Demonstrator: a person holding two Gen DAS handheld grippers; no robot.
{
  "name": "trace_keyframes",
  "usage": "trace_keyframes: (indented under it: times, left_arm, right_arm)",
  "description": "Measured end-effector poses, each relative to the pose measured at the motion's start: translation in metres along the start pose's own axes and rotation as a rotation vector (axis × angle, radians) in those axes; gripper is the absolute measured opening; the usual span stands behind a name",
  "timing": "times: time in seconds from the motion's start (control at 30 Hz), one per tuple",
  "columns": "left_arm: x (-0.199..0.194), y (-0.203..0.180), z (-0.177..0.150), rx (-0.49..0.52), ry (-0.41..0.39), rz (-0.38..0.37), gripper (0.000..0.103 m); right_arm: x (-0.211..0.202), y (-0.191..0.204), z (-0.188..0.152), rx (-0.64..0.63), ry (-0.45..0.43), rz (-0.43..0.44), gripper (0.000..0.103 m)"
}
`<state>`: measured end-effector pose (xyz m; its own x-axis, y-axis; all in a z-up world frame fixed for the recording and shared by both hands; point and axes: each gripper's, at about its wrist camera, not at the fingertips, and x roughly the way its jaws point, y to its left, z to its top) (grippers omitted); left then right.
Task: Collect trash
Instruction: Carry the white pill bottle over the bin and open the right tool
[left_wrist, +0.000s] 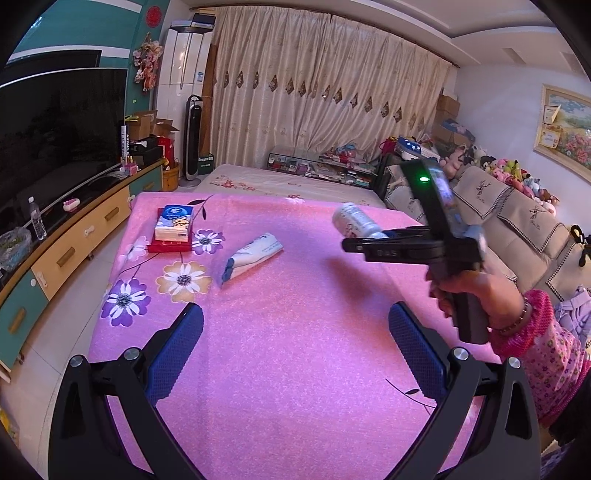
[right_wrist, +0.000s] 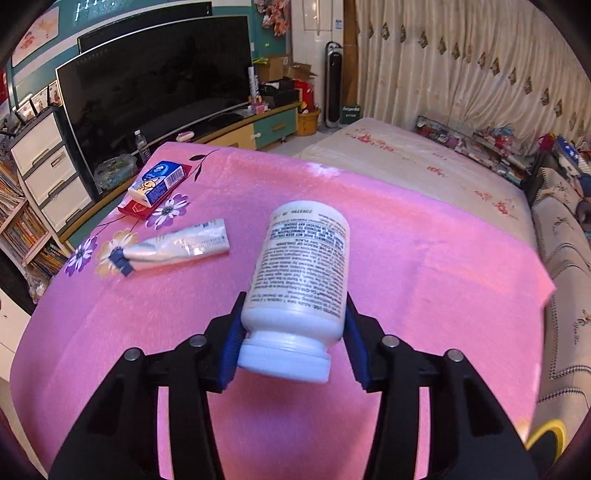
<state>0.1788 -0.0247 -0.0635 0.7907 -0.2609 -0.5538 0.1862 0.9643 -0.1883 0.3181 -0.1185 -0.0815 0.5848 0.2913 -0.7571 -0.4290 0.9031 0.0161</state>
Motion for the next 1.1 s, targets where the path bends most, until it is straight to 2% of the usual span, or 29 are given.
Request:
trace_keyframes:
  times: [0.13, 0.37, 0.53, 0.67, 0.8, 1.1]
  left_arm:
    - [0.001, -0.014, -0.003, 0.018, 0.005, -0.023, 0.098]
    - [0.01, -0.043, -0.007, 0.058, 0.027, -0.05, 0.098]
    - [0.019, -0.066, -0.007, 0.08, 0.045, -0.081, 0.098]
    - [0.022, -0.084, -0.005, 0.112, 0.045, -0.094, 0.098]
    - [0.023, -0.097, -0.001, 0.135, 0.048, -0.1, 0.098]
    - [0.029, -0.107, 0.001, 0.157, 0.057, -0.1, 0.098]
  right_arm:
    - [-0.042, -0.029, -0.035, 0.056, -0.009, -0.054, 0.046]
    - [-0.106, -0.113, -0.123, 0.229, -0.001, -0.238, 0.046]
    - [-0.135, -0.168, -0.178, 0.368, 0.006, -0.326, 0.046]
    - [-0.142, -0.206, -0.216, 0.469, 0.029, -0.383, 0.046]
    - [-0.135, -0.225, -0.236, 0.525, 0.051, -0.4, 0.046]
    - [-0.113, -0.238, -0.241, 0.573, 0.079, -0.399, 0.047]
